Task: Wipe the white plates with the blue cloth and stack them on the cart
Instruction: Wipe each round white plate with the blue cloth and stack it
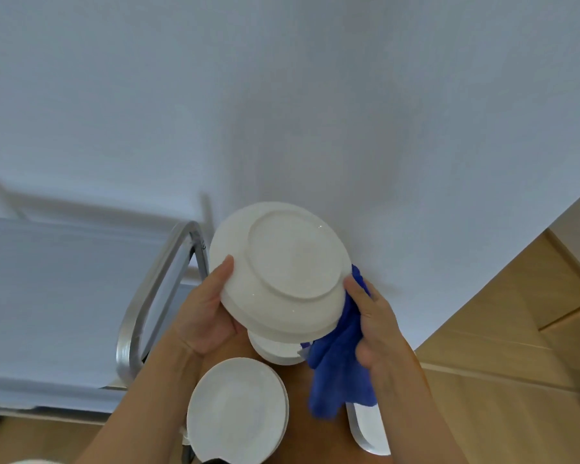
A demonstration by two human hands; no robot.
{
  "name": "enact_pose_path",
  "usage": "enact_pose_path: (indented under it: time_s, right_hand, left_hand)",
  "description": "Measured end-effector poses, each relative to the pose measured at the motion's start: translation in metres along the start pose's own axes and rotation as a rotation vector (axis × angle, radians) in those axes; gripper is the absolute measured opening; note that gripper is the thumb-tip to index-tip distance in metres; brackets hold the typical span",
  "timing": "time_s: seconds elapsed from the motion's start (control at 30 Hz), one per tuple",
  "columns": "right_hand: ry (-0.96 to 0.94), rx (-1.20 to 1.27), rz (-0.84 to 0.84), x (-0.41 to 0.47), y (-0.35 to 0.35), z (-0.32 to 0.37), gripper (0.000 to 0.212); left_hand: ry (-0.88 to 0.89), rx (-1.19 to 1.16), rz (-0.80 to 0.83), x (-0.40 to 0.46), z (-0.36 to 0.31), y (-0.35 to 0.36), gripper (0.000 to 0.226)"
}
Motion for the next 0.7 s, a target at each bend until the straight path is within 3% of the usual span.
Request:
enact_pose_path:
  time_s: [0.07, 0.17, 0.33, 0.43, 0.5, 0.6, 0.7]
  right_hand:
    - [-0.011, 0.123, -0.038, -0.004, -0.003, 0.008, 0.033]
    - [-0.19, 0.05, -0.097, -0.015, -0.001, 0.036, 0.008]
    - [-0.494, -0.585, 0.005, -0.041, 0.031, 0.052, 0.028]
    - [-0.567, -0.951, 0.147, -0.054, 0.052, 0.028, 0.02]
    - [-0.666, -1.22, 0.271, -0.063, 0.067, 0.003, 0.034]
    - [-0.85, -1.553, 0.434, -0.072, 0.081, -0.028, 0.042]
    - [-0.737, -1.4, 0.41, -0.064, 0.081, -0.013, 0.04]
  left_hand:
    - [-0.087, -0.021, -0.043, 0.004, 0.015, -0.008, 0.066]
    - [-0.226, 0.057, -0.118, 0.008, 0.04, -0.015, 0.066]
    - [-0.309, 0.389, -0.315, 0.015, 0.044, -0.022, 0.089]
    - [-0.301, 0.35, -0.232, 0.027, 0.03, 0.007, 0.108]
    - [-0.337, 0.283, -0.229, 0.031, 0.029, 0.014, 0.098]
    - [-0.341, 0.197, -0.35, 0.029, 0.041, 0.001, 0.046]
    - [-0.273, 0.089, -0.379, 0.026, 0.05, -0.013, 0.038]
Point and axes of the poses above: each hand's wrist, its own x-axis towards the middle knuckle, its own y-axis out of the palm, z = x × y, the point moved 7 cm from there along x, towards the middle knuckle, and after that the axes turned 7 degrees about x, right-handed, at the moved point
